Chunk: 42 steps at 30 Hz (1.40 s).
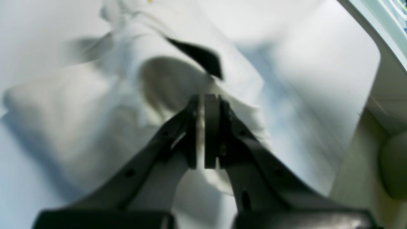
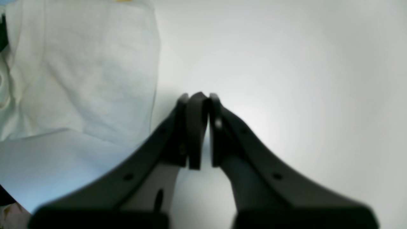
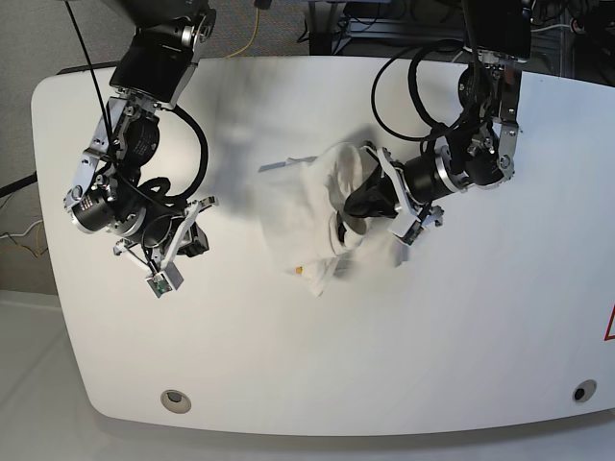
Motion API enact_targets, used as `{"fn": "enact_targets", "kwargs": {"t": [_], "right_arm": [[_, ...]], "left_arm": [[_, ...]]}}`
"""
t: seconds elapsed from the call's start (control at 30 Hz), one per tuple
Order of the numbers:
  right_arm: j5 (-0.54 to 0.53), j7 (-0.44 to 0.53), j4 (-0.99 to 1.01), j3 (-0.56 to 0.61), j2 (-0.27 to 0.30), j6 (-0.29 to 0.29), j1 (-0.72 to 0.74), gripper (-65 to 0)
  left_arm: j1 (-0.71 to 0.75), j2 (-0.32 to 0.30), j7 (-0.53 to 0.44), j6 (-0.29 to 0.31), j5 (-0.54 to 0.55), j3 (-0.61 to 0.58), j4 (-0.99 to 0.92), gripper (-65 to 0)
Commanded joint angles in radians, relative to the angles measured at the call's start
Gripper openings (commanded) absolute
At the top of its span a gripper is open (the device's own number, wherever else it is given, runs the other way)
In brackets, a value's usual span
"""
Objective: Fold the T-shirt properly
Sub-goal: 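Lower the left gripper onto the bundle beside the right gripper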
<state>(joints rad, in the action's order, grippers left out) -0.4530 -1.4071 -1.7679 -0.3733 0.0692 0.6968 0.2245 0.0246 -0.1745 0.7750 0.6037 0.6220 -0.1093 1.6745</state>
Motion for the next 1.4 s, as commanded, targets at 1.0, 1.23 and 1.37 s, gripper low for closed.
{"fn": "enact_targets", "kwargs": {"t": [1.0,1.23,1.37], "right_arm": [[-0.020,0.015,-0.022,0.036,-0.099,0.001,-0.052,-62.1],[-0.020,0.019,-0.022,0.104,-0.108,0.001,-0.070,-62.1],[-0.020,0.019,-0.023,0.121,-0.141,0.001,-0.075,-62.1]], "left_arm": [[-0.073,0.111,0.050,0.000,0.026,-0.026,0.092,-63.4],[-0.094,0.158,0.085,0.000,0.026,-0.026,0.092,-63.4],[-0.094,0.163,0.085,0.000,0.026,-0.028,0.092,-63.4]]}}
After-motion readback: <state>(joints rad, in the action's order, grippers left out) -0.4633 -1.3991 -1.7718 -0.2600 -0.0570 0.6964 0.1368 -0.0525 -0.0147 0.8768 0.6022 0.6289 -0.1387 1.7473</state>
